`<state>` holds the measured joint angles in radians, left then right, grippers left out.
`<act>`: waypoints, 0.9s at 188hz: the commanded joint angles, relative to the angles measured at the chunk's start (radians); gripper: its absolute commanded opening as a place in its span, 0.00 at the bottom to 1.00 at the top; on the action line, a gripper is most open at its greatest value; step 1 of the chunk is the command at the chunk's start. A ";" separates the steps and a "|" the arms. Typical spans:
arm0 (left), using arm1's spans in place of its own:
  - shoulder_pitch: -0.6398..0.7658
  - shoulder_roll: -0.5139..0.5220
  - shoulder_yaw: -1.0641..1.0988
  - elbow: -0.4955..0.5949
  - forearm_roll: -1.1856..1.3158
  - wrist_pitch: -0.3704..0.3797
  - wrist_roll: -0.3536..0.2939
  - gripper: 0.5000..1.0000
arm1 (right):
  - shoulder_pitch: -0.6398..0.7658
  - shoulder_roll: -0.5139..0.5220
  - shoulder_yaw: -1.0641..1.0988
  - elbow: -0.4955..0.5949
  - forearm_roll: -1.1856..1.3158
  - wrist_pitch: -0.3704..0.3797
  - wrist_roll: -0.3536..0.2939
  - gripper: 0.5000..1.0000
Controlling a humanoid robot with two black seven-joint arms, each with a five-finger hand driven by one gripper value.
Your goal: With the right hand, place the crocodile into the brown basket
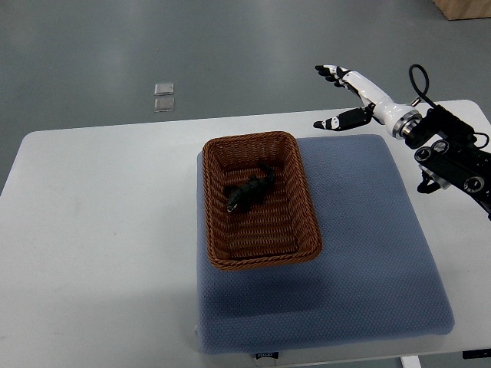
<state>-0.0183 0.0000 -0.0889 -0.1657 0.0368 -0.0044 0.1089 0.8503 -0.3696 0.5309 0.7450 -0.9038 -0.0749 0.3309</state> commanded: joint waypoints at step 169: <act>0.000 0.000 0.000 0.000 0.000 0.000 0.000 1.00 | -0.128 0.038 0.273 -0.061 0.523 -0.008 -0.158 0.85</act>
<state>-0.0184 0.0000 -0.0889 -0.1657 0.0368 -0.0048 0.1089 0.7322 -0.3450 0.7532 0.6806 -0.3519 -0.0839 0.1909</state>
